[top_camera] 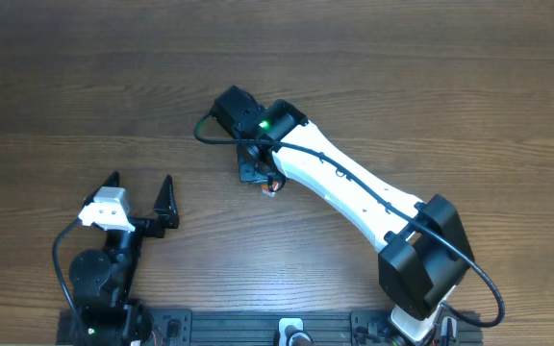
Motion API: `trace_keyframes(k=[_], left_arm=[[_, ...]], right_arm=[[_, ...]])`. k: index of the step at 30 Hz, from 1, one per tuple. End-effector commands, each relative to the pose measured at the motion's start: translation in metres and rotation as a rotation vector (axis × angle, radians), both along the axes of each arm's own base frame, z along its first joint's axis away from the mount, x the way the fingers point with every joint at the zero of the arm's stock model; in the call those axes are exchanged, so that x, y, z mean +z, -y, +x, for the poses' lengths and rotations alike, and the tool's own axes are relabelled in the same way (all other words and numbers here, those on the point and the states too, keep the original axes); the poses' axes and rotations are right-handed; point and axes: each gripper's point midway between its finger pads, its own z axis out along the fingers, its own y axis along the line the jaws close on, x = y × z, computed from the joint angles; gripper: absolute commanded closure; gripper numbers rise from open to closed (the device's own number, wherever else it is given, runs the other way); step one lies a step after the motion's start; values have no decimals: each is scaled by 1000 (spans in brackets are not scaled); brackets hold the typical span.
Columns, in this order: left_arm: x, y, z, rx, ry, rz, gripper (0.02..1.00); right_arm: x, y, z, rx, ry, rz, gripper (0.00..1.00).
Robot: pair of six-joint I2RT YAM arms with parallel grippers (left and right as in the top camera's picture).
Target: Stack Cubes
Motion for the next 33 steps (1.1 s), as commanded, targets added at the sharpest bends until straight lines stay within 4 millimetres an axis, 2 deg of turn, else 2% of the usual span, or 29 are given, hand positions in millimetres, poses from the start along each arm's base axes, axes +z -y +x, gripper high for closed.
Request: trace_keyframes(k=[1, 4, 8, 11, 13, 14, 15, 18, 21, 26, 28, 31, 33], left_arm=[[-2, 1, 0, -6, 2, 14, 18], [-2, 1, 0, -6, 2, 14, 18], [-2, 1, 0, -7, 2, 14, 18], [-2, 1, 0, -6, 2, 14, 20], [-2, 1, 0, -7, 2, 14, 18], [-2, 1, 0, -6, 2, 14, 20], [-2, 1, 0, -6, 2, 14, 20], [-2, 1, 0, -6, 2, 14, 18], [-2, 1, 0, -6, 2, 14, 18], [-2, 1, 0, -6, 2, 14, 20], [-2, 1, 0, -7, 2, 14, 20], [-2, 1, 0, -6, 2, 14, 20], [-2, 1, 0, -6, 2, 14, 18]], right_arm=[[-3, -4, 2, -6, -8, 7, 779], [-3, -4, 2, -6, -8, 6, 634], [-3, -4, 2, -6, -8, 6, 518], [-3, -4, 2, -6, -8, 6, 481], [-3, -4, 2, -6, -8, 6, 395], [-3, -4, 2, -6, -8, 6, 294], [-3, -3, 3, -8, -7, 6, 9], [-3, 2, 9, -24, 4, 5, 7], [1, 8, 25, -26, 30, 22, 7], [22, 22, 68, 0, 128, 56, 9], [37, 40, 92, -16, 185, 51, 7], [58, 70, 117, -21, 235, 45, 9], [70, 102, 130, -49, 267, 34, 9]])
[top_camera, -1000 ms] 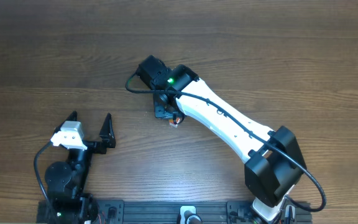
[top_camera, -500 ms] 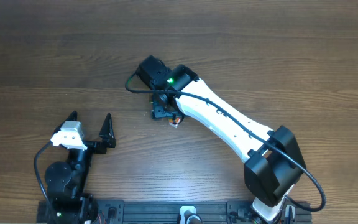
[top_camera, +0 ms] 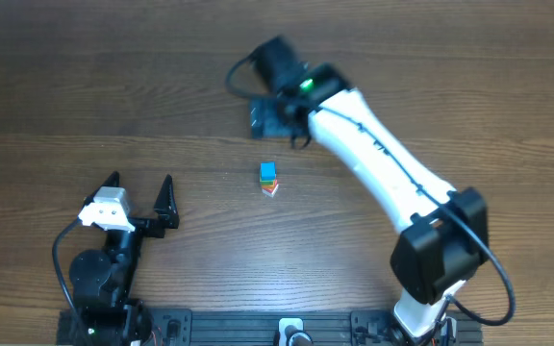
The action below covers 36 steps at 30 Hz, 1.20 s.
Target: Stack Cubes
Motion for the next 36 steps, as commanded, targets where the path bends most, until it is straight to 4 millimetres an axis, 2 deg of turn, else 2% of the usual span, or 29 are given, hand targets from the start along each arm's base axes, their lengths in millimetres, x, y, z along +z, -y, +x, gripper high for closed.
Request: trace_keyframes(k=[1, 5, 6, 9, 12, 15, 21, 25, 30, 36], left_arm=[[-2, 1, 0, -6, 2, 14, 18], [-2, 1, 0, -6, 2, 14, 18], [-2, 1, 0, -6, 2, 14, 23], [-2, 1, 0, -6, 2, 14, 18], [-2, 1, 0, -6, 2, 14, 25], [-2, 1, 0, -6, 2, 14, 20], [-2, 1, 0, -6, 2, 14, 18], [-2, 1, 0, -6, 2, 14, 20], [-2, 1, 0, -6, 2, 14, 18], [-2, 1, 0, -6, 2, 14, 20]], right_arm=[[27, 65, 34, -16, 85, -61, 9], [42, 127, 38, -85, 131, -138, 9], [43, 145, 35, -108, 138, -158, 9], [43, 180, 23, -141, 160, -179, 7], [40, 205, 5, -177, 211, -184, 7], [38, 220, -17, -217, 284, -174, 7], [24, 235, -63, -269, 422, -157, 9], [18, 234, -78, -281, 575, -133, 9], [24, 205, -96, -181, 813, 23, 9], [17, 201, -119, -160, 970, 58, 9]])
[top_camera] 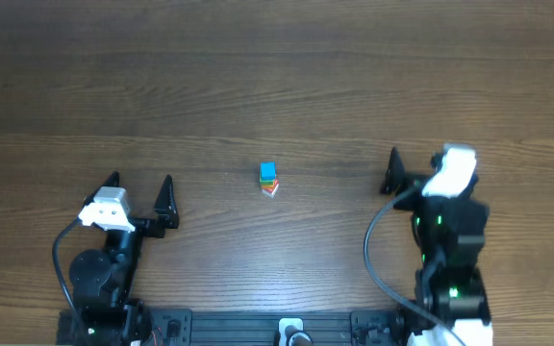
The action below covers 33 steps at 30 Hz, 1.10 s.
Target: Stack Cubes
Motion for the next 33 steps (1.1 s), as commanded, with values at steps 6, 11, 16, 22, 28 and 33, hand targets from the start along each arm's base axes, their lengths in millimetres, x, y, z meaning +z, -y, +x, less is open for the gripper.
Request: trace_keyframes(k=[6, 11, 16, 22, 28, 33], left_arm=[[-2, 1, 0, -7, 2, 14, 18], [-2, 1, 0, -6, 2, 14, 18], [-2, 1, 0, -6, 2, 14, 20], [-2, 1, 0, -6, 2, 15, 18], [-2, 1, 0, -7, 2, 14, 20], [-2, 1, 0, -6, 2, 14, 20]], right_arm=[[-15, -14, -26, 83, 141, 7, 7], [-23, -20, -31, 121, 172, -22, 7], [-42, -19, -31, 119, 148, -22, 9], [-46, -17, -32, 107, 131, -23, 7], [-46, -17, -32, 107, 131, -23, 7], [-46, -17, -32, 107, 131, -23, 7]])
